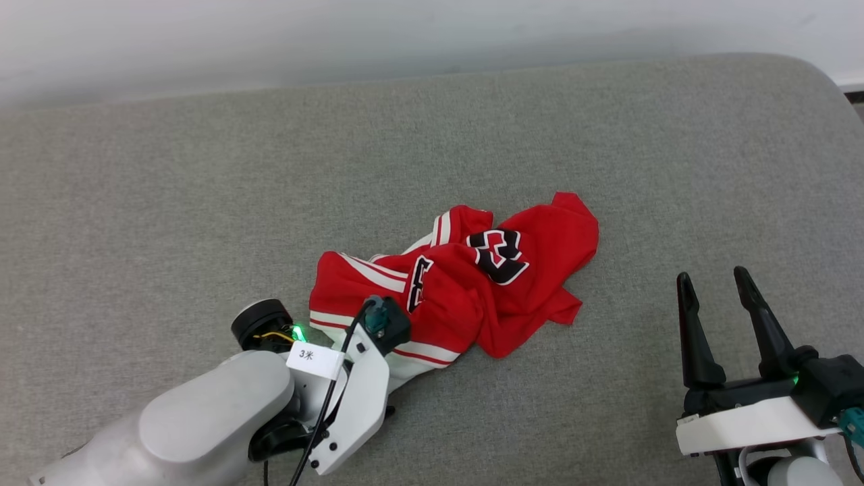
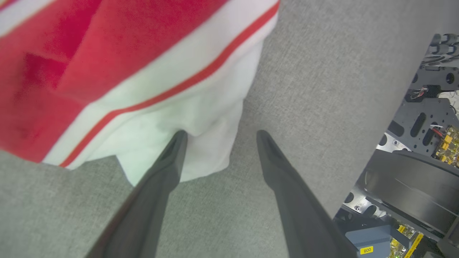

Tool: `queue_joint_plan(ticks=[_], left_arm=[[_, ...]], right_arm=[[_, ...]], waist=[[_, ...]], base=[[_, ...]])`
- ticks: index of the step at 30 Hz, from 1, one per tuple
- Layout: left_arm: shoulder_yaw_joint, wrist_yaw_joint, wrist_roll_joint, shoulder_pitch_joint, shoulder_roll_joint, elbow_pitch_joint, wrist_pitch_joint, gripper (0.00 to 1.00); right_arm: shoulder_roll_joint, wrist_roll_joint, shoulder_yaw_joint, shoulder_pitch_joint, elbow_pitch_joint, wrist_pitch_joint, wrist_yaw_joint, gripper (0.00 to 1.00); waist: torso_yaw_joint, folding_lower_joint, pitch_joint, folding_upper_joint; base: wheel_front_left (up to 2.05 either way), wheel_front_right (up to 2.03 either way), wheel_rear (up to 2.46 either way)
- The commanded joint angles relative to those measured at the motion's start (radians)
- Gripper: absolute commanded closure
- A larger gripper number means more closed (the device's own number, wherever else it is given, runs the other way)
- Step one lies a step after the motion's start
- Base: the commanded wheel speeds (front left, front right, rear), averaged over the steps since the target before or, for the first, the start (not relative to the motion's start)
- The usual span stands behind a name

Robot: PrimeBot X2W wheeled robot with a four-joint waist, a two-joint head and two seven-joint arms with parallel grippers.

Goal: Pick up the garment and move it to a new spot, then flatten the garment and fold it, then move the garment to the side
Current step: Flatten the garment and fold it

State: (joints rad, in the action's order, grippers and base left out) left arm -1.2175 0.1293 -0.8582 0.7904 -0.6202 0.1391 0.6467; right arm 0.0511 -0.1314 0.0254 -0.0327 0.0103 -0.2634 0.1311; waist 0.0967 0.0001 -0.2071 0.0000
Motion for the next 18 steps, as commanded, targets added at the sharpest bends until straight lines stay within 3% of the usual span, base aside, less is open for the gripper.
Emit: queue_joint_plan(ticks=[1, 10, 11, 12, 15, 18], left_arm=[[-0.017, 0.0, -0.007, 0.013, 0.001, 0.027, -0.005, 0.0], [-0.074, -0.002, 0.016, -0.013, 0.024, 0.141, 0.029, 0.0], [-0.076, -0.002, 0.017, -0.022, 0.026, 0.141, 0.037, 0.73], [-0.078, -0.002, 0.022, -0.036, 0.028, 0.137, 0.051, 1.0], [-0.081, 0.001, 0.016, -0.049, 0.03, 0.126, 0.044, 1.0], [-0.072, 0.001, -0.004, -0.008, 0.032, 0.12, -0.042, 1.0]], right_arm=[[-0.001, -0.002, 0.0, -0.016, -0.005, -0.003, -0.001, 0.0], [-0.001, -0.006, -0.001, -0.038, -0.006, -0.003, -0.001, 0.0], [-0.002, -0.006, -0.001, -0.04, -0.005, -0.003, -0.001, 0.0], [-0.002, -0.006, 0.0, -0.04, -0.004, -0.003, -0.001, 0.0], [-0.001, -0.005, 0.006, -0.036, 0.0, -0.003, -0.001, 0.0], [-0.002, -0.005, 0.01, -0.026, 0.002, -0.003, -0.001, 0.0]], waist=[[0.009, -0.0001, -0.019, 0.0], [0.023, -0.0001, -0.056, 0.0], [0.023, -0.0001, -0.057, 0.0], [0.023, -0.0001, -0.056, 0.0], [0.018, -0.0001, -0.049, 0.0], [0.004, -0.0001, -0.031, 0.0]], base=[[0.0, 0.0, 0.0], [0.0, 0.0, 0.0], [0.0, 0.0, 0.0], [0.0, 0.0, 0.0], [0.0, 0.0, 0.0], [0.0, 0.0, 0.0]])
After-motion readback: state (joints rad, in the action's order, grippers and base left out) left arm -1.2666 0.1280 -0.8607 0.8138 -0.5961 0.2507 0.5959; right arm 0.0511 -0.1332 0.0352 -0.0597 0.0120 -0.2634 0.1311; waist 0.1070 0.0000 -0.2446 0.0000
